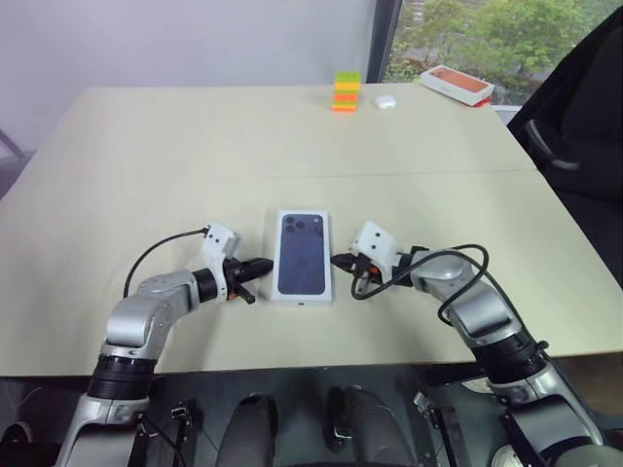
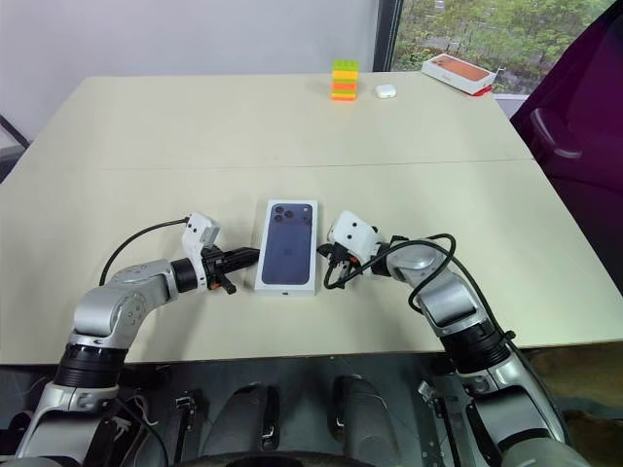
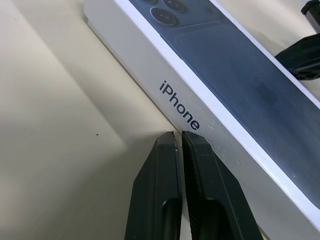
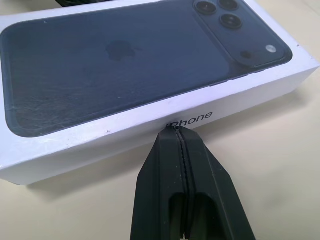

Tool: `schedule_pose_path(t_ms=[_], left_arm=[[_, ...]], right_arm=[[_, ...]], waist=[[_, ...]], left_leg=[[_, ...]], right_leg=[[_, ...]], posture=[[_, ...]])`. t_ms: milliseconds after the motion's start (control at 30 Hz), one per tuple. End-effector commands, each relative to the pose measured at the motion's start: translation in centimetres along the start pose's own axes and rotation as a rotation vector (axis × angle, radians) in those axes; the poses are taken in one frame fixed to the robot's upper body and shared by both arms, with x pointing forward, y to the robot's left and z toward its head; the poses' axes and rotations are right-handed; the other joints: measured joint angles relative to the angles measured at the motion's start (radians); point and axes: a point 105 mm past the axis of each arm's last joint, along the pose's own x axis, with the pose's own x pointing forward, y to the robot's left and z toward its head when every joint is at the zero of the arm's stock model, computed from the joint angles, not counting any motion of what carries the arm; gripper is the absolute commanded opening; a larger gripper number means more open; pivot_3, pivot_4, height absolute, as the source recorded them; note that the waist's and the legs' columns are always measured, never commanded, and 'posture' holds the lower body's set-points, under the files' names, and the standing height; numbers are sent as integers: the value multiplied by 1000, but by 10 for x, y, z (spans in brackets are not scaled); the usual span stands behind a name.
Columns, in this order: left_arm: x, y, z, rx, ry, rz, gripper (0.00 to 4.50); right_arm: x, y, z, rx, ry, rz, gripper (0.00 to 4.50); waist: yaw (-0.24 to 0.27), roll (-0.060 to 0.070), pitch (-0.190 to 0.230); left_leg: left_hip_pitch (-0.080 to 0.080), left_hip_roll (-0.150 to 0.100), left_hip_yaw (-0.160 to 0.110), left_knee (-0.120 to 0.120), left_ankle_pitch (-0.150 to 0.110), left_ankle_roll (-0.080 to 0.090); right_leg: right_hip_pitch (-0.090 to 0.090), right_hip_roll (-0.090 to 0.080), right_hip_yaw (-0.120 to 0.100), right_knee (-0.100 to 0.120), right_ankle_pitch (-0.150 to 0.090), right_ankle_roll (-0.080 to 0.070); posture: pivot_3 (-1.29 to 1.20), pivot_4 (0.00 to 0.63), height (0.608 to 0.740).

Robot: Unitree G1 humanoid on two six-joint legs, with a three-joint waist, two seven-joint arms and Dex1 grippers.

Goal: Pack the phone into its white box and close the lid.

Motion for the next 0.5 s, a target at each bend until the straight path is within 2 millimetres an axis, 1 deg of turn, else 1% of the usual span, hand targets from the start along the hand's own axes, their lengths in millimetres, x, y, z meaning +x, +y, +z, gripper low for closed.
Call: schedule_pose_path(t_ms=[33,167,267,400,467,500], left_arm=[[-5,-8,26,51,-91,-42,271],[-8,-4,51,68,-174,-45,271],[-6,1,70,77,-220,-50,271],[2,3,78,100,-230,-62,271],[21,4,81,104,-235,-75,271],[33,5,78,124,-220,-68,271]], right_arm=[[-4,-6,17,-42,-56,-3,20],[-18,-21,32,-8,-127,-20,20],[-25,-33,40,-14,-155,-39,20],[-23,-41,44,-10,-171,-60,20],[-11,-46,50,-16,-187,-83,20],[-2,-51,52,-17,-190,-109,20]], waist=[[0,0,0],[1,0,0],[1,0,0],[0,0,0],[-1,0,0],[-1,0,0]], left_leg=[[0,0,0,0,0,0],[0,0,0,0,0,0],[0,0,0,0,0,0],[0,0,0,0,0,0],[0,0,0,0,0,0],[0,0,0,0,0,0]], right_leg=[[0,0,0,0,0,0],[0,0,0,0,0,0],[0,0,-1,0,0,0],[0,0,-1,0,0,0],[0,0,0,0,0,0],[0,0,0,0,0,0]], posture=[[0,150,740],[0,150,740],[0,150,740],[0,150,740],[0,150,740],[0,150,740]])
